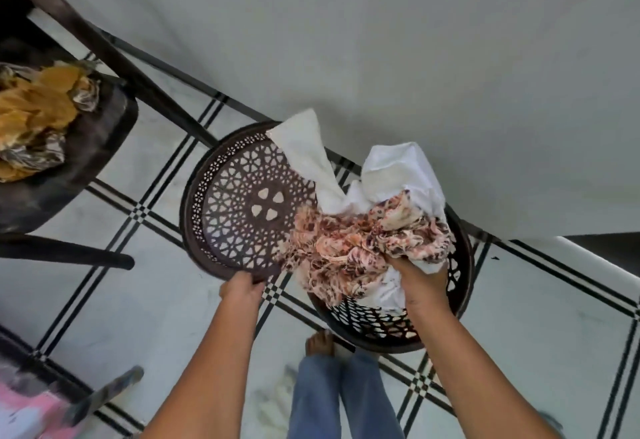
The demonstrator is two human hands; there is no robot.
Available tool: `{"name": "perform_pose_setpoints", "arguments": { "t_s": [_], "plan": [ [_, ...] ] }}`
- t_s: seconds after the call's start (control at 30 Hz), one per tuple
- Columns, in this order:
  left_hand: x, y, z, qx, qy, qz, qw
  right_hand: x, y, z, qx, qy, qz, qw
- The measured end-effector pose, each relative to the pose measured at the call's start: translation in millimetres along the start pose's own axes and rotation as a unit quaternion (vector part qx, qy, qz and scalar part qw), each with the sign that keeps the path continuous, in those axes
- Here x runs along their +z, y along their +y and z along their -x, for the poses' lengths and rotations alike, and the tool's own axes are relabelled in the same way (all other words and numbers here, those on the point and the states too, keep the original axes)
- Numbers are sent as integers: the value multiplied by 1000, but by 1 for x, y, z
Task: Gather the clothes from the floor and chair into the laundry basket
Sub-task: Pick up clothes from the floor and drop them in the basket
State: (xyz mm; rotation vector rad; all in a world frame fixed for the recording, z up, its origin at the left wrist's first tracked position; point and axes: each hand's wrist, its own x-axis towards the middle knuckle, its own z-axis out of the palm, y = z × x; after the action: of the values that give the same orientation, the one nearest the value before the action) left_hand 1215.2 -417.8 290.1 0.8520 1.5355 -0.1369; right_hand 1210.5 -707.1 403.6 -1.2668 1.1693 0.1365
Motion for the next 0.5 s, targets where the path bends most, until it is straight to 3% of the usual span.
{"name": "perform_pose_setpoints", "arguments": {
  "t_s": [0.1,0.23,0.37,0.5],
  "plan": [
    [21,-23,-76,-23,-11,-3,1000,0,25,-23,-4,15,17,1000],
    [55,-31,-81,-21,-22,13,999,13,59,-68,-14,71,103,992],
    [80,-36,-50,-43,-67,-4,997,14,86,-108,-47,91,367,924],
    [91,-52,-67,-58,-51,-52,996,17,99,-139,-65,48,485,871]
  ]
}}
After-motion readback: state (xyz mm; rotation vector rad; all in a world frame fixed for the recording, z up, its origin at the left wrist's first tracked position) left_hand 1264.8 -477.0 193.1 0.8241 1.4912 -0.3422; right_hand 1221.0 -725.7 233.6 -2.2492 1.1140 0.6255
